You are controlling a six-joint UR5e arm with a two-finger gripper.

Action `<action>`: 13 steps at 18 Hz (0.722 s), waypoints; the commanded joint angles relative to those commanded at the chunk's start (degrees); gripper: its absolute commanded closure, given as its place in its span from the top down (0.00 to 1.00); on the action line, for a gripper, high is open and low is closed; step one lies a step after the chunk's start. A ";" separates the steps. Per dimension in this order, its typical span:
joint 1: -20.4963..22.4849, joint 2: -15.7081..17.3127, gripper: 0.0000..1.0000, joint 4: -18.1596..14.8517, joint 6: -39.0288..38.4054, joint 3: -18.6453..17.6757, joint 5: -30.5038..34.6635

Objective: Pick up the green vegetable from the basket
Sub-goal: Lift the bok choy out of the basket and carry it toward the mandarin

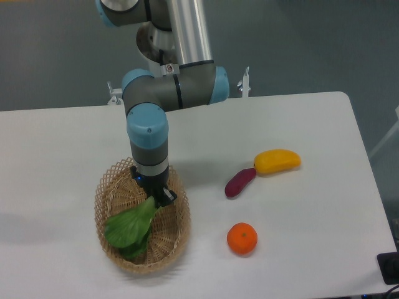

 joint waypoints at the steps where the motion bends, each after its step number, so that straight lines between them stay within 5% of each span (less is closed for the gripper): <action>1: 0.96 0.53 0.34 -0.44 0.18 1.14 -0.09; 6: 6.23 3.34 0.34 -1.40 7.19 2.82 -0.18; 13: 16.86 5.10 0.33 -8.78 16.85 6.24 -0.44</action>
